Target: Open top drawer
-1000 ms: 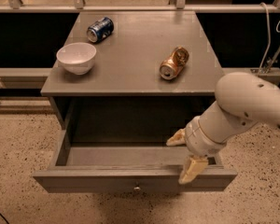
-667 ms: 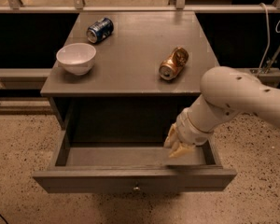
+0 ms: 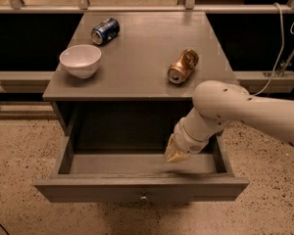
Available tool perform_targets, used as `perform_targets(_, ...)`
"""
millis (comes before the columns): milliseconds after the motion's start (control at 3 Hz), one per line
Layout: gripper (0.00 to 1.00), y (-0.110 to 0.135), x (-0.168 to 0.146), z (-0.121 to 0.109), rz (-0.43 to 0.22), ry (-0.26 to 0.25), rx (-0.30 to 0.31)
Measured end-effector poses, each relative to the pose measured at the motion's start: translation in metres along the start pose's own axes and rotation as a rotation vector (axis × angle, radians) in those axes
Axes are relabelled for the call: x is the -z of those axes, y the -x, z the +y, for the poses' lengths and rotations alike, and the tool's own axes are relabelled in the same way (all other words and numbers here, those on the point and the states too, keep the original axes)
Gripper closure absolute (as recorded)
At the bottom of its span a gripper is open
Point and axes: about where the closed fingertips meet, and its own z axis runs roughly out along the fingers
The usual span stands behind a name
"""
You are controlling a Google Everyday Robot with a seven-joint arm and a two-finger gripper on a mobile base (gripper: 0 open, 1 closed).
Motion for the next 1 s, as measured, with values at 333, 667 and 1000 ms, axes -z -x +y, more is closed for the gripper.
perform_targets(333,1.0,0.016,-0.018,0.021,-0.048,0.036,-0.023)
perform_targets(667,1.0,0.033,-0.027,0.047,-0.08,0.112,-0.003)
perform_targets(1000,1.0,0.034,-0.025,0.052,-0.085,0.129,0.004)
